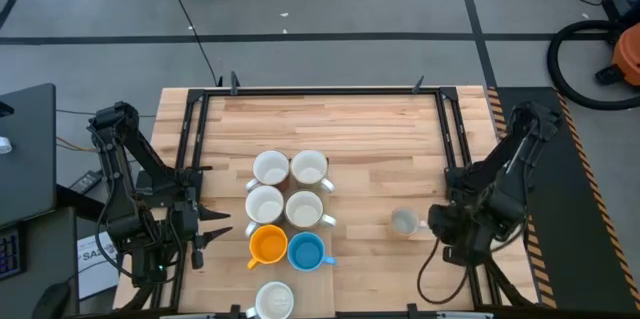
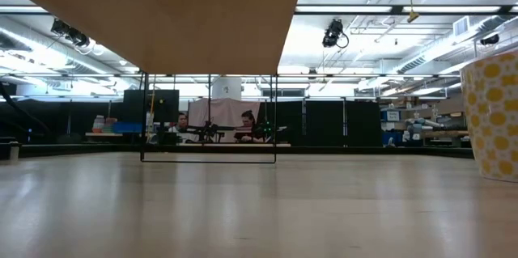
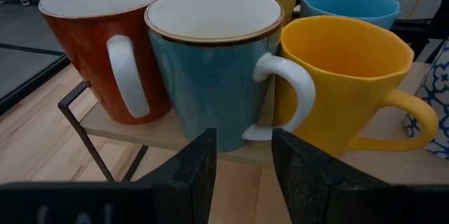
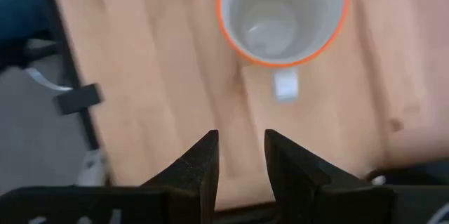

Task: Place coffee mugs
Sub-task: Put the yellow mug on the shelf aligned with the blue mug

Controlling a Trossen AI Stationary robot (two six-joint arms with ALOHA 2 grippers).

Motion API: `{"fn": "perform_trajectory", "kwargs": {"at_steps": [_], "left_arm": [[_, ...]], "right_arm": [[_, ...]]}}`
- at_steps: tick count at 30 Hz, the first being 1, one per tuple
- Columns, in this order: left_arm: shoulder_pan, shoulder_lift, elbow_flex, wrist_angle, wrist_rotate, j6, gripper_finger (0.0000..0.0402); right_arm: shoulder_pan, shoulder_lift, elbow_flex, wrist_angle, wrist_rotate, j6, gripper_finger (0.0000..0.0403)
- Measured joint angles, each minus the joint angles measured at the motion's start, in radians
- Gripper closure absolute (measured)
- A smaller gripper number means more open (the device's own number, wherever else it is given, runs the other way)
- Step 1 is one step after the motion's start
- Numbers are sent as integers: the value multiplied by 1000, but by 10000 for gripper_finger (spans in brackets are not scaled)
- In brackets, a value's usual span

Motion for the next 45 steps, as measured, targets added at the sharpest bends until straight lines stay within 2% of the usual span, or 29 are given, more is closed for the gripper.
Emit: {"fn": "perform_trajectory", "kwargs": {"at_steps": [6,18,22,30,39,45], "left_arm": [[0,0,0,1,0,0,257],[0,0,0,2,0,0,257],[0,0,0,3,0,0,257],[0,0,0,4,0,0,257],[0,0,0,3,0,0,257],[0,0,0,3,0,0,257]], "right_arm": [[43,75,0,-59,112,-14,282],[42,200,0,-92,129,-121,282],[26,208,0,-127,127,-96,282],[-10,208,0,-133,78,-57,282],[-19,208,0,-137,-34,-59,282],[-19,208,0,-134,-45,-62,279]]}}
